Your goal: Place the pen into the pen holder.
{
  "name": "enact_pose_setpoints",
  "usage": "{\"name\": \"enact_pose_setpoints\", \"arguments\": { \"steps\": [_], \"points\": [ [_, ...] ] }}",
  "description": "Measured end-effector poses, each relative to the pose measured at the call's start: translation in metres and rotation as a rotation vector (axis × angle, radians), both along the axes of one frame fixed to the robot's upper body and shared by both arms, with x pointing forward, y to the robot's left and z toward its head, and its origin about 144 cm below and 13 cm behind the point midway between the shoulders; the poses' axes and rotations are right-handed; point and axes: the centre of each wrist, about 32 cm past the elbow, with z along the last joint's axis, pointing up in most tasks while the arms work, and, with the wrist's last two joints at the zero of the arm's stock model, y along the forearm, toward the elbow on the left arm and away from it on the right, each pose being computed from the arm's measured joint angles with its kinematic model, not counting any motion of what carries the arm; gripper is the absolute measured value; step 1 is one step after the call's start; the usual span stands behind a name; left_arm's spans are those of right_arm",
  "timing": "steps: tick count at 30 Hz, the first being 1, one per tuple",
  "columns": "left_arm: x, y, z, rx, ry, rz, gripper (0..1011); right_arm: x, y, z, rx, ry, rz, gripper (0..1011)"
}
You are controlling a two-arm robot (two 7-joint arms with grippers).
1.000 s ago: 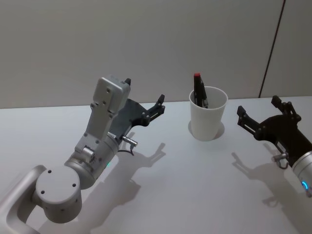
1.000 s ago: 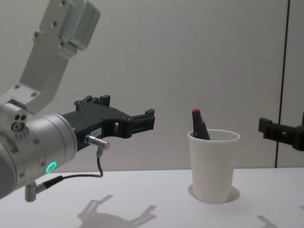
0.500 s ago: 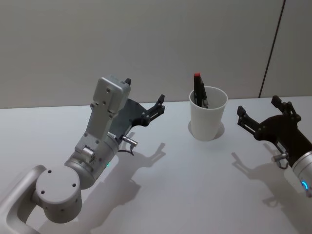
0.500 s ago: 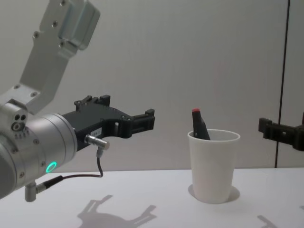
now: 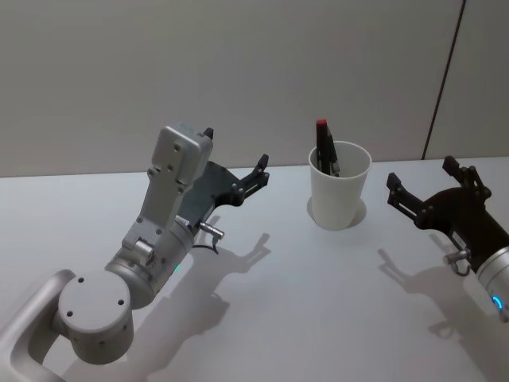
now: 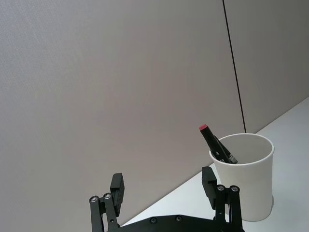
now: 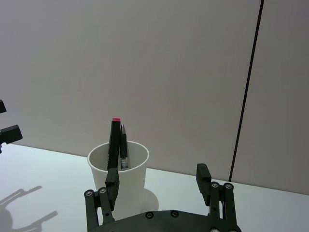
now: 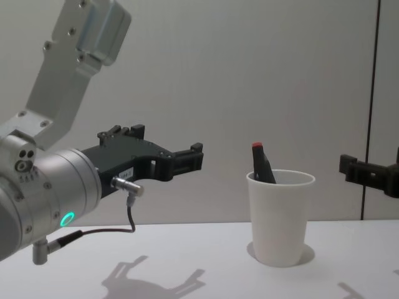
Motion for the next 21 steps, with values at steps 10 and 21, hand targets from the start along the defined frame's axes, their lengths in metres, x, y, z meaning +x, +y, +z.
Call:
{"name": "enact_pose_setpoints", "arguments": {
  "steps": [10, 21],
  "points": [
    [0.0000, 0.0000, 0.0000, 0.000, 0.000, 0.000, 1001, 0.0000, 0.0000, 0.0000, 0.000, 0.000, 0.000, 1001],
    [0.0000, 0.0000, 0.0000, 0.000, 0.000, 0.000, 1001, 0.0000, 0.0000, 0.0000, 0.000, 0.000, 0.000, 1001]
  ]
}}
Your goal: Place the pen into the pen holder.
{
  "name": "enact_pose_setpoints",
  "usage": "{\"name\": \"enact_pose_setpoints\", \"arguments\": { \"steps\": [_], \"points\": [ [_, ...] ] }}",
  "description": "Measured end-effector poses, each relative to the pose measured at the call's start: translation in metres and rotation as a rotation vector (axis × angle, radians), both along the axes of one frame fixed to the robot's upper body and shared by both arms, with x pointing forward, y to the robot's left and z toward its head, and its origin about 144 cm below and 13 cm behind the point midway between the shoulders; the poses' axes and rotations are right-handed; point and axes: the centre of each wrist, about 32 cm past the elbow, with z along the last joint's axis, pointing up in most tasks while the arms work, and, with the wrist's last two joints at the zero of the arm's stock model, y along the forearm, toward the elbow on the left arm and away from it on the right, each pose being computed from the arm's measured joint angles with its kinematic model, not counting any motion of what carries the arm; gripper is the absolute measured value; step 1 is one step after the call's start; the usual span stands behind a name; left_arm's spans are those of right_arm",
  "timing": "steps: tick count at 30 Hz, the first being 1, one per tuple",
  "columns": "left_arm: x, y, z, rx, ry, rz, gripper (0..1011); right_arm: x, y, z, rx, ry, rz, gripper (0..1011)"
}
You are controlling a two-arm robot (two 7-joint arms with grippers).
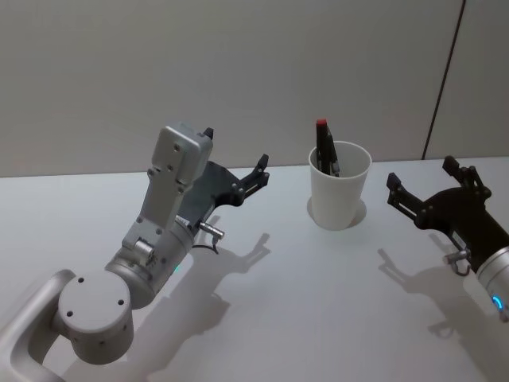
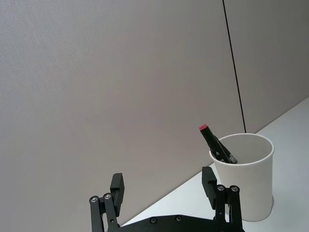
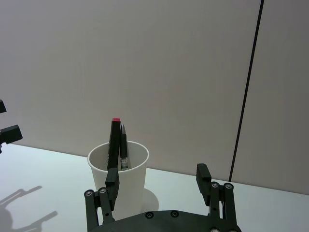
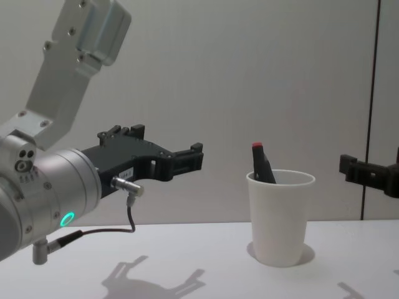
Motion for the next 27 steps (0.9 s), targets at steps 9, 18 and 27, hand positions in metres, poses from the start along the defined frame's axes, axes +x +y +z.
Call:
{"name": "enact_pose_setpoints", "arguments": {
  "steps": [9, 18, 27],
  "points": [
    [0.0000, 0.0000, 0.0000, 0.000, 0.000, 0.000, 1001, 0.0000, 0.0000, 0.0000, 0.000, 0.000, 0.000, 1001],
    [0.0000, 0.0000, 0.0000, 0.000, 0.000, 0.000, 1001, 0.0000, 0.0000, 0.0000, 0.000, 0.000, 0.000, 1001],
    [0.0000, 0.0000, 0.0000, 0.000, 0.000, 0.000, 1001, 0.0000, 0.0000, 0.0000, 0.000, 0.000, 0.000, 1001]
  ]
}}
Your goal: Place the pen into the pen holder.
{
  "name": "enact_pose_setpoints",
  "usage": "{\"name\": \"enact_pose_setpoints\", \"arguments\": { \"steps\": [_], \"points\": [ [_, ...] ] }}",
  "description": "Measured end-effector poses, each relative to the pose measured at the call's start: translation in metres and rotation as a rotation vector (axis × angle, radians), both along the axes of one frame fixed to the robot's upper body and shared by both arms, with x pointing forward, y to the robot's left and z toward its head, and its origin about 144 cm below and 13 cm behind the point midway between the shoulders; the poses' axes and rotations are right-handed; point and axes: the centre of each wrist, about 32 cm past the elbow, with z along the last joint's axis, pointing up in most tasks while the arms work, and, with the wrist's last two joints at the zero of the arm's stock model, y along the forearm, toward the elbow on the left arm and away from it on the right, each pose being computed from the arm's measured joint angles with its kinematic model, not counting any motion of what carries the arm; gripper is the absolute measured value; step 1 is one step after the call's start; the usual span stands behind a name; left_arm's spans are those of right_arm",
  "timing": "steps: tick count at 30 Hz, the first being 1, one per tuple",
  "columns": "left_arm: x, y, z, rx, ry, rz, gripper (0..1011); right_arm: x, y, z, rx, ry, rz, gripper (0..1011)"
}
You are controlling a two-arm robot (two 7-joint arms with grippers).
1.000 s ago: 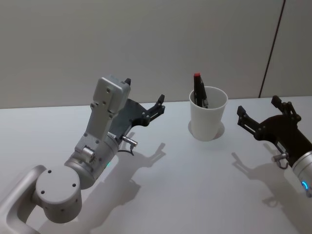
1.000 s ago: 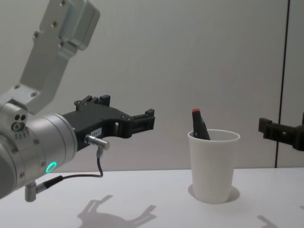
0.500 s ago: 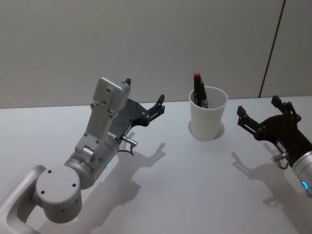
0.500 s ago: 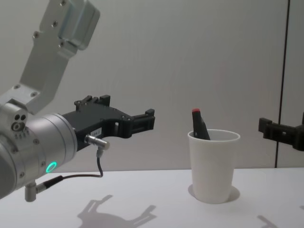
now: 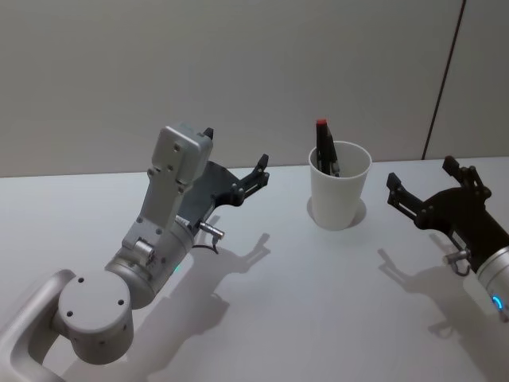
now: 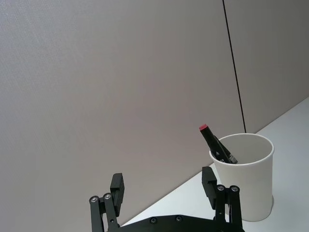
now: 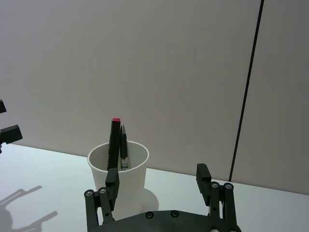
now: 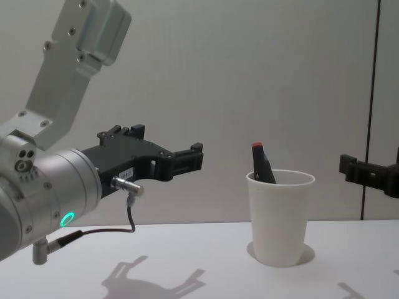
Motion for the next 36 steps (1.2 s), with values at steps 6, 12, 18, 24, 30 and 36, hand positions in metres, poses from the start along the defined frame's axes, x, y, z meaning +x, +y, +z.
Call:
{"name": "enact_pose_setpoints", "arguments": {
  "steps": [6, 12, 18, 24, 30, 36],
  "points": [
    [0.0000, 0.0000, 0.0000, 0.000, 0.000, 0.000, 1001, 0.0000, 0.0000, 0.0000, 0.000, 0.000, 0.000, 1001],
    [0.0000, 0.0000, 0.0000, 0.000, 0.000, 0.000, 1001, 0.0000, 0.0000, 0.0000, 0.000, 0.000, 0.000, 1001],
    [0.0000, 0.0000, 0.0000, 0.000, 0.000, 0.000, 1001, 0.0000, 0.0000, 0.0000, 0.000, 0.000, 0.000, 1001],
    [0.0000, 0.0000, 0.0000, 0.000, 0.000, 0.000, 1001, 0.0000, 0.0000, 0.0000, 0.000, 0.000, 0.000, 1001],
    [0.0000, 0.0000, 0.0000, 0.000, 0.000, 0.000, 1001, 0.0000, 0.0000, 0.0000, 0.000, 0.000, 0.000, 1001],
    [0.0000, 0.0000, 0.0000, 0.000, 0.000, 0.000, 1001, 0.0000, 0.0000, 0.0000, 0.000, 0.000, 0.000, 1001]
  ]
}}
